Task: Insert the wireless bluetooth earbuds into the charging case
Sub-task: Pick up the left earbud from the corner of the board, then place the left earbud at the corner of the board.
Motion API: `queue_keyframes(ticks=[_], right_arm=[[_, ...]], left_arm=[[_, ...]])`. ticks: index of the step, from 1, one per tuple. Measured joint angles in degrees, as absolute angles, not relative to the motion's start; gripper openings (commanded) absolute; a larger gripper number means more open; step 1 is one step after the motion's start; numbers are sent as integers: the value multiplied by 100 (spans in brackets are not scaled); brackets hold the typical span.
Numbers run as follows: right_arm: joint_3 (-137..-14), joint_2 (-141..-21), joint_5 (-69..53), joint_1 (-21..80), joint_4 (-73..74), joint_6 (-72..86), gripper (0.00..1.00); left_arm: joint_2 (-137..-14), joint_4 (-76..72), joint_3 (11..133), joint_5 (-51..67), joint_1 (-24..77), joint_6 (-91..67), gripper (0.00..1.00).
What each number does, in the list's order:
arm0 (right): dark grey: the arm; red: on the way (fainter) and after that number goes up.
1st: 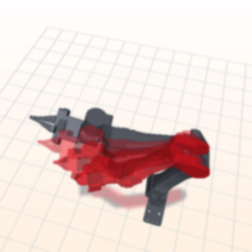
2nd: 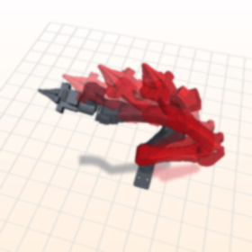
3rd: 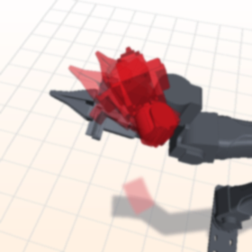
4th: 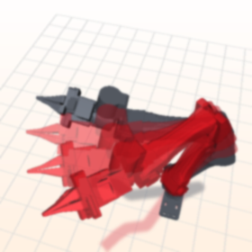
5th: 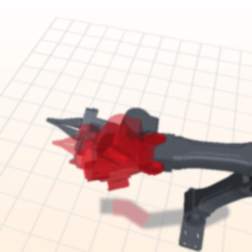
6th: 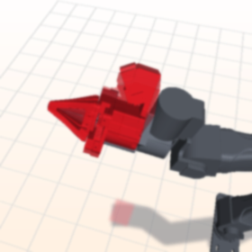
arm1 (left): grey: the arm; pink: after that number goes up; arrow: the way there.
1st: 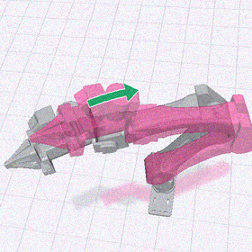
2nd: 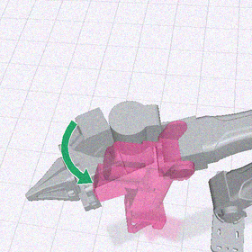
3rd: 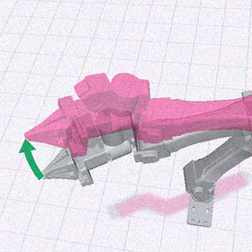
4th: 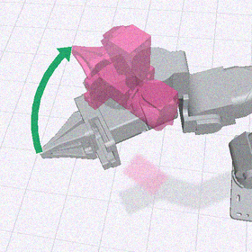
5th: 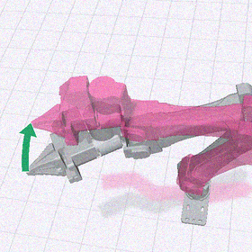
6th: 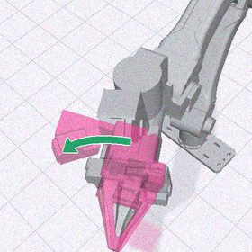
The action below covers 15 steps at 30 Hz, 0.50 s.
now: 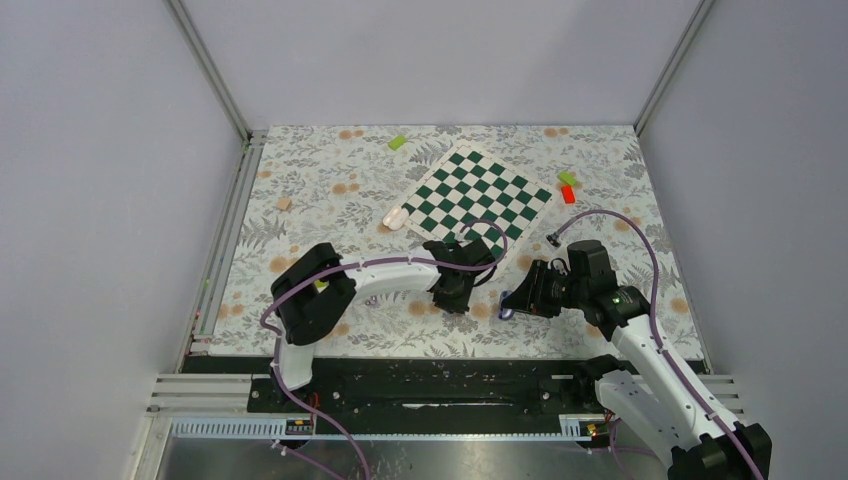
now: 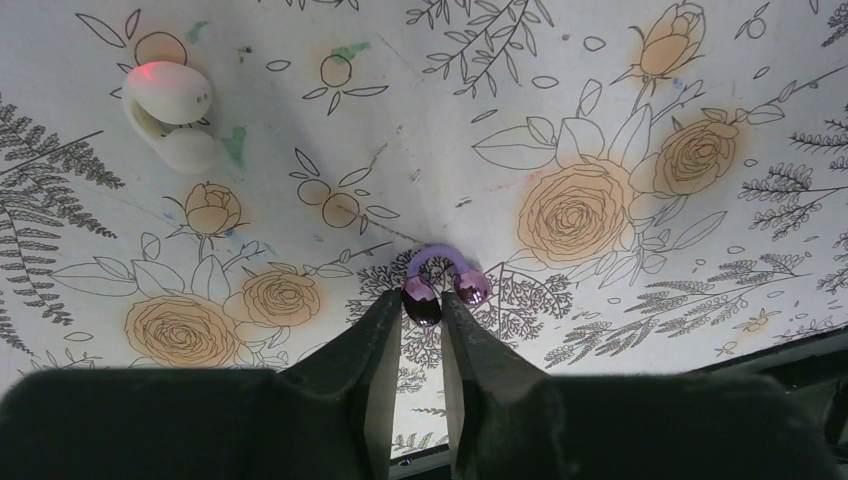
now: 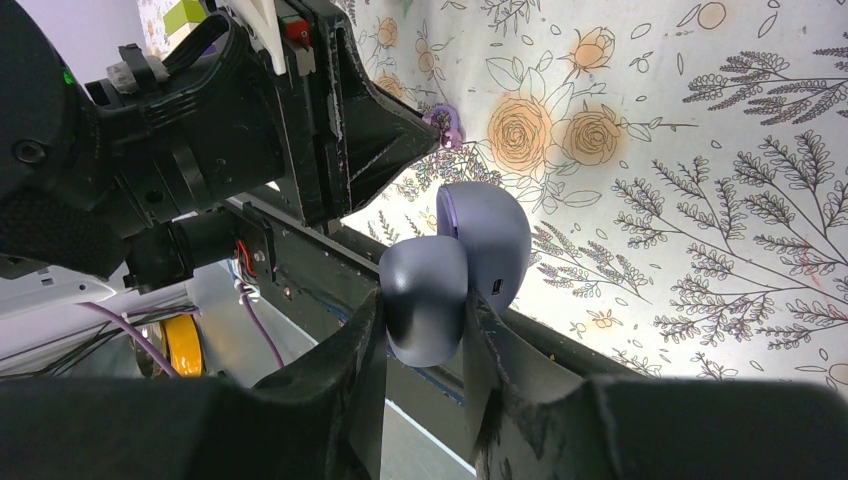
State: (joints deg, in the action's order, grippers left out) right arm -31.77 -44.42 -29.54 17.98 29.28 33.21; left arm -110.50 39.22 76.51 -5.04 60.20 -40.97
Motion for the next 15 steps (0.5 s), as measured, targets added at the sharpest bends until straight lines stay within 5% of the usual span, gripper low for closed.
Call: queue_keyframes(ticks=[15], right_arm=[[-3177, -4442, -3057, 1798, 2917, 3321, 0]], left_arm=[[-10191, 3966, 7647, -720, 5916, -3701, 2]])
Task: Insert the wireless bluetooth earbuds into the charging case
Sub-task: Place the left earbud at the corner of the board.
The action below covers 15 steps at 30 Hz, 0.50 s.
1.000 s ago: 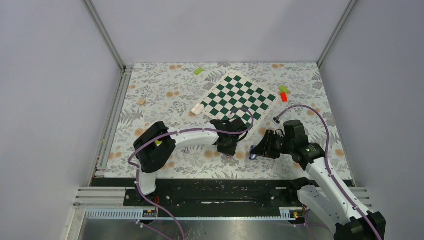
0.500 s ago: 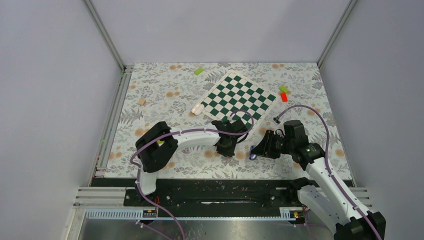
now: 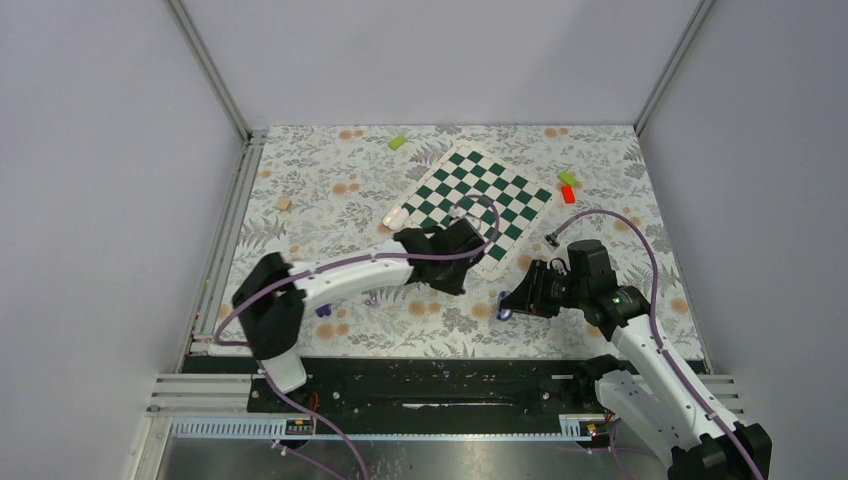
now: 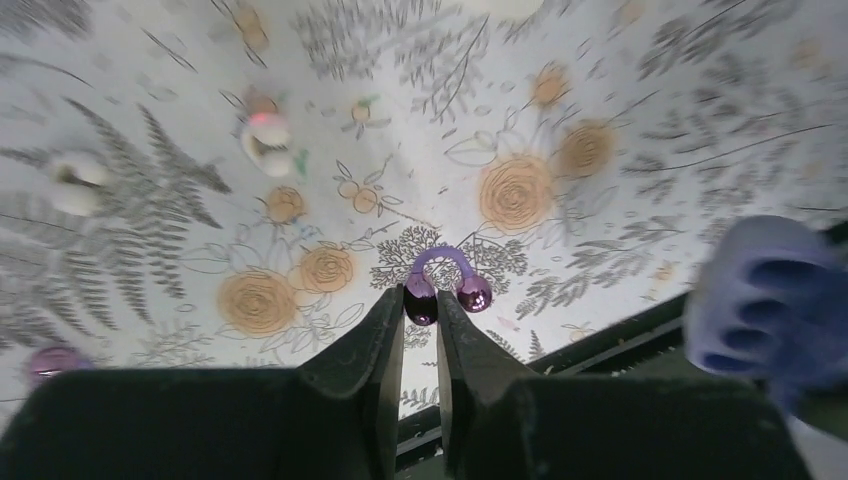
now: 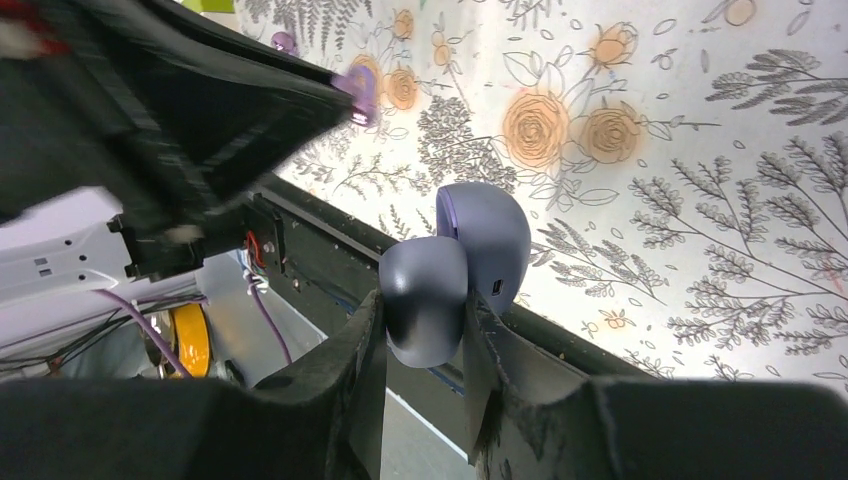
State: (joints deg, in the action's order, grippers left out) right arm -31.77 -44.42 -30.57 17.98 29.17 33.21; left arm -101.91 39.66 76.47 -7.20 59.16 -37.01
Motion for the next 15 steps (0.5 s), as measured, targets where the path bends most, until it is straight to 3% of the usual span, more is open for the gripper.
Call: queue_keyframes(ticks=[6, 15], right_arm=[[-3177, -4355, -3656, 1798, 2674, 3236, 0], [-3183, -3944, -4969, 1798, 1997, 3168, 0]], left_arm=[[-8643, 3529, 7411, -976, 5594, -3013, 1], [-6521, 1949, 5802, -580, 5116, -2519, 3]])
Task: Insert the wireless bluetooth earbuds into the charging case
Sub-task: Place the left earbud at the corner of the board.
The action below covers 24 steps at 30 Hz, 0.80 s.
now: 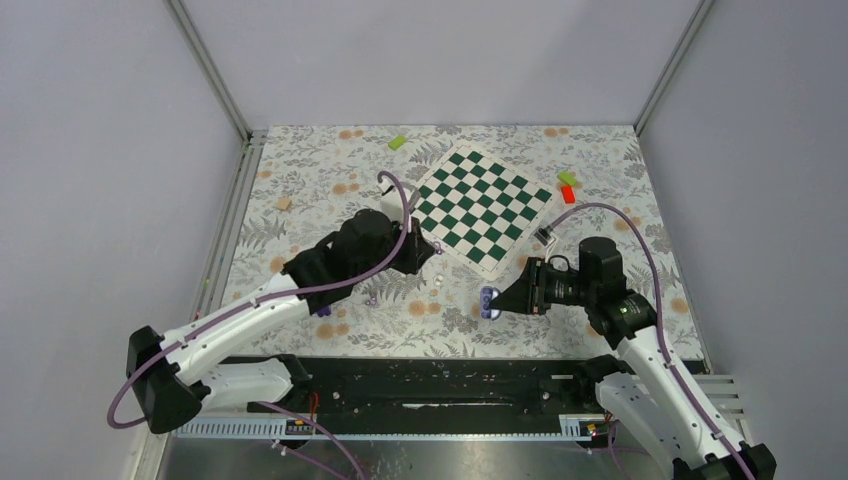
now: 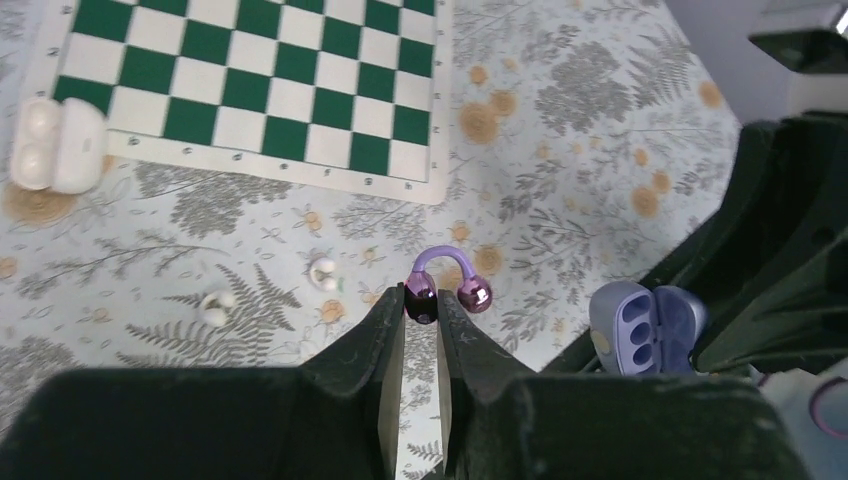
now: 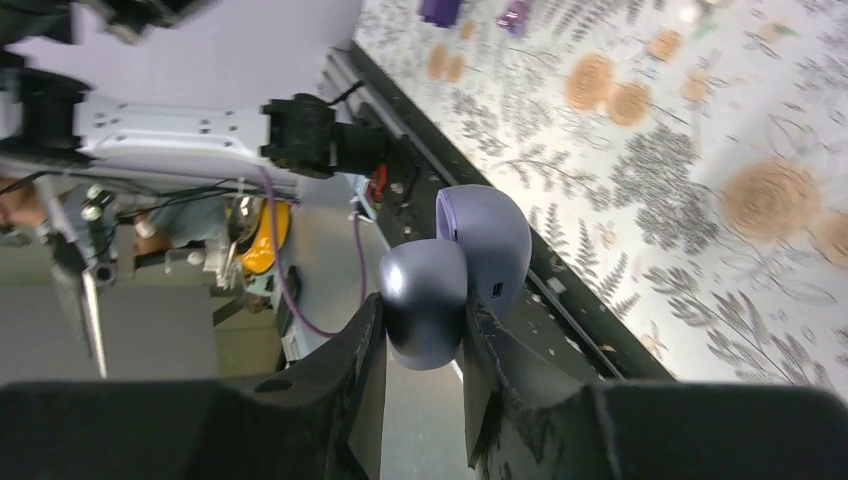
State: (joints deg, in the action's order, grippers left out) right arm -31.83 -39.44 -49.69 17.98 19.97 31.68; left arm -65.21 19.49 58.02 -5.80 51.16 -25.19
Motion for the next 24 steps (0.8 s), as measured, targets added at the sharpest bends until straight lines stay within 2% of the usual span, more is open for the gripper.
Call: queue_keyframes(ticks=[7, 24], right_arm=[[-3153, -4018, -5618, 1798, 943, 3706, 0], [-3127, -4735, -5975, 1798, 19, 4698, 0]], left_arm=[[-6016, 526, 4735, 244, 5118, -2504, 0], [-5380, -1865, 3785, 1791, 5118, -2300, 0]])
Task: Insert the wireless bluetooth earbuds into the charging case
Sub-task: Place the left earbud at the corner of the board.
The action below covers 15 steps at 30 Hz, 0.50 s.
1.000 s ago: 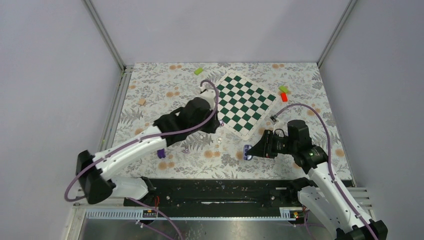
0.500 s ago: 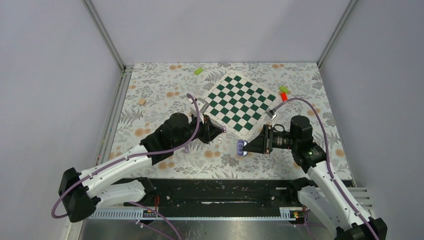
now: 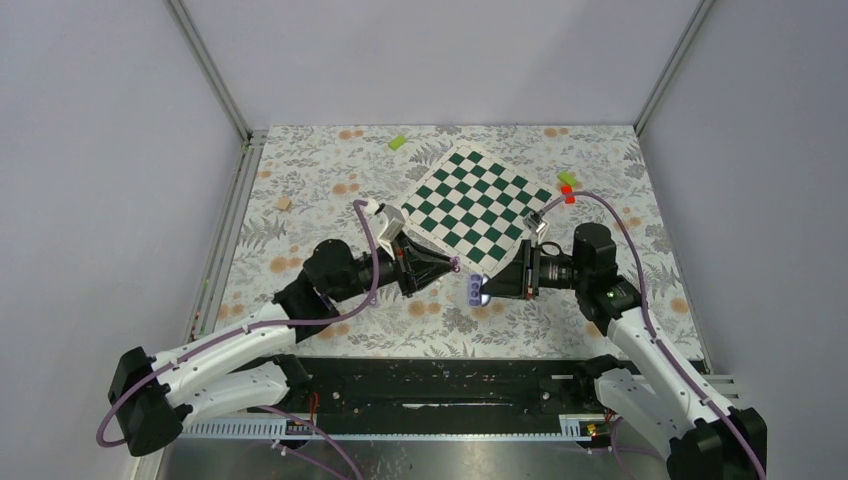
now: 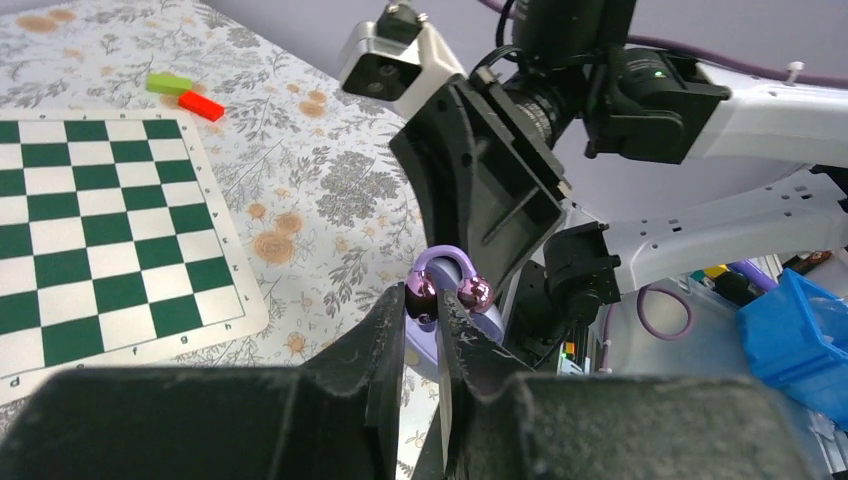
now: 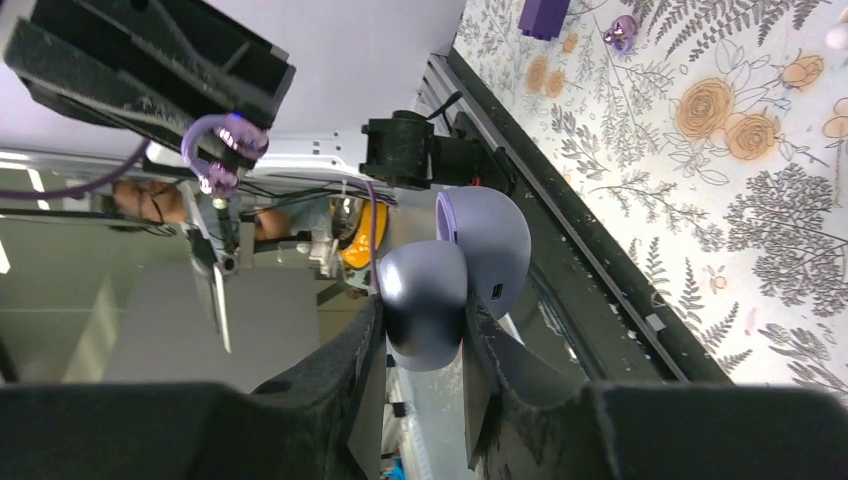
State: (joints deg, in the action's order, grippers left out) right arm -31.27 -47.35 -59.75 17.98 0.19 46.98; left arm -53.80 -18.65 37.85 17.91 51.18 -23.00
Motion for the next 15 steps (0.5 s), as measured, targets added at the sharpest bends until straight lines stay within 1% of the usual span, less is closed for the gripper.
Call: queue_keyframes(ticks=[6, 9, 11, 12, 15], right_arm=[[-3124, -4976, -5999, 1798, -561, 5463, 0], [-3133, -4984, -5983, 1798, -569, 5546, 0], [-3192, -5013, -5833, 1798, -152, 5312, 0], [-3275, -5059, -5612, 1798, 285, 5070, 0], [-3450, -5186, -4993, 1798, 1308, 4473, 0]], left_arm=[[-5382, -2088, 3782, 1883, 5118, -2226, 0], [-5437, -2093, 3785, 1796, 5118, -2196, 0], [-5612, -1837, 3872, 1651, 5122, -2134, 0], [-5760, -1614, 3988, 1568, 5124, -2106, 0], [-6482, -733, 4543, 1234, 5124, -2093, 0]])
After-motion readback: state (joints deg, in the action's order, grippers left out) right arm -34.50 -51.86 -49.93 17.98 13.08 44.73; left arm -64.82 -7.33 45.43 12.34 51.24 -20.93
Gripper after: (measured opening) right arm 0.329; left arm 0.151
